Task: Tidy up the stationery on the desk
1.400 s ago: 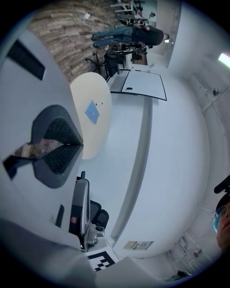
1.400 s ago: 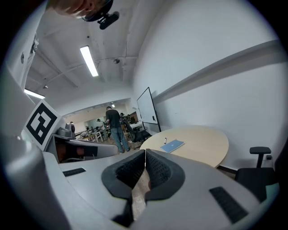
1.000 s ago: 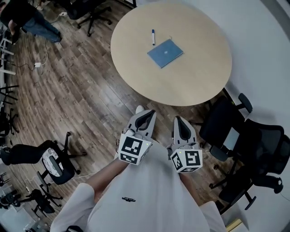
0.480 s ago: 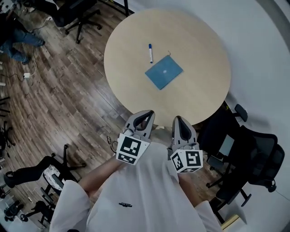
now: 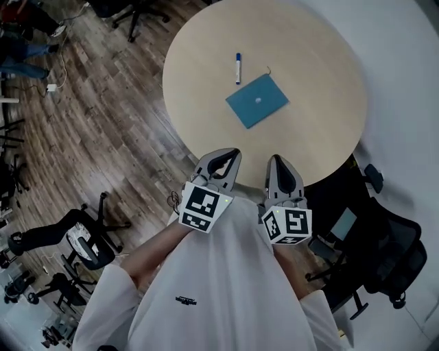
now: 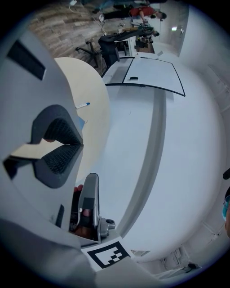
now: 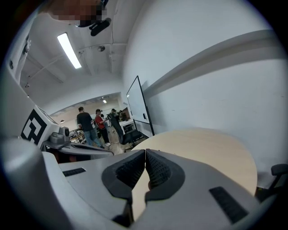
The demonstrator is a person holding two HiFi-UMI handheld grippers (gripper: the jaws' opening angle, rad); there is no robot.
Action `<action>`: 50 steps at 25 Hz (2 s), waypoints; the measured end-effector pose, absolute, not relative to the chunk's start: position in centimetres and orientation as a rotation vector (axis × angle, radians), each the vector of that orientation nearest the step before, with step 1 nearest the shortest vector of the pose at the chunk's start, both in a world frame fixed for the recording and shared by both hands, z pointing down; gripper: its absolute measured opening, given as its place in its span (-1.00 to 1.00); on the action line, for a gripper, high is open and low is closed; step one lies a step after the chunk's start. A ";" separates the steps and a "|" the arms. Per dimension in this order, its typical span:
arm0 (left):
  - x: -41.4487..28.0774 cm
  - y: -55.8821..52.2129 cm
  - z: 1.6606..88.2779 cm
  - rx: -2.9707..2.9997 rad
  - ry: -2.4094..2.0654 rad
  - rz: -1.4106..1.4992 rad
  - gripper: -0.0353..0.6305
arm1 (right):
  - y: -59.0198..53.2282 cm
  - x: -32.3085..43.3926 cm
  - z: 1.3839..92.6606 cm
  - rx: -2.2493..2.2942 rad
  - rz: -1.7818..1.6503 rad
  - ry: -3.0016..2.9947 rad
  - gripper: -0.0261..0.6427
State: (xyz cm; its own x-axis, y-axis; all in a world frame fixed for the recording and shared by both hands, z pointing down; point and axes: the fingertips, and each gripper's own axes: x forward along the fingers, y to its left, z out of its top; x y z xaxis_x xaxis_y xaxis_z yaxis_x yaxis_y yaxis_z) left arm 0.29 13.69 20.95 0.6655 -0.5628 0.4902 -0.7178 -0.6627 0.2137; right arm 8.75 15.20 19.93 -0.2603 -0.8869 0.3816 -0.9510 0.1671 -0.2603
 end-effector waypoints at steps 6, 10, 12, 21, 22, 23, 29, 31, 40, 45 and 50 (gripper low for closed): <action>2.5 11.5 22.2 2.410 -1.071 0.580 -0.83 | 12.1 11.0 21.1 1.734 0.716 -2.317 -0.83; 2.8 9.5 22.3 2.359 -1.134 0.601 -0.83 | 9.4 11.2 21.4 1.658 0.746 -2.349 -0.83; 2.4 8.8 22.4 2.337 -1.174 0.594 -0.83 | 8.4 10.8 21.8 1.615 0.738 -2.367 -0.83; -0.6 5.3 26.1 2.265 -1.250 0.588 -0.83 | 5.4 9.2 26.9 1.569 0.790 -2.314 -0.82; -0.8 4.8 26.6 2.263 -1.244 0.591 -0.83 | 5.0 9.3 27.5 1.577 0.800 -2.298 -0.82; -0.9 4.2 27.2 2.263 -1.235 0.595 -0.83 | 4.6 9.4 28.1 1.586 0.810 -2.280 -0.82; -0.7 1.8 32.2 2.256 -1.168 0.647 -0.83 | 2.8 9.9 32.4 1.615 0.868 -2.205 -0.82; -0.1 1.6 33.1 2.249 -1.136 0.670 -0.83 | 2.5 10.5 33.2 1.629 0.902 -2.183 -0.82; 1.6 -1.1 38.2 2.262 -1.058 0.812 -0.83 | 0.3 11.1 38.5 1.635 1.083 -2.123 -0.41; 2.5 -2.6 40.5 2.262 -0.998 0.836 -0.83 | -0.7 11.7 41.2 1.687 1.120 -2.047 -0.41; 2.8 -4.5 43.3 2.267 -0.979 0.850 -0.82 | -1.2 12.5 44.6 1.725 1.171 -1.973 -0.41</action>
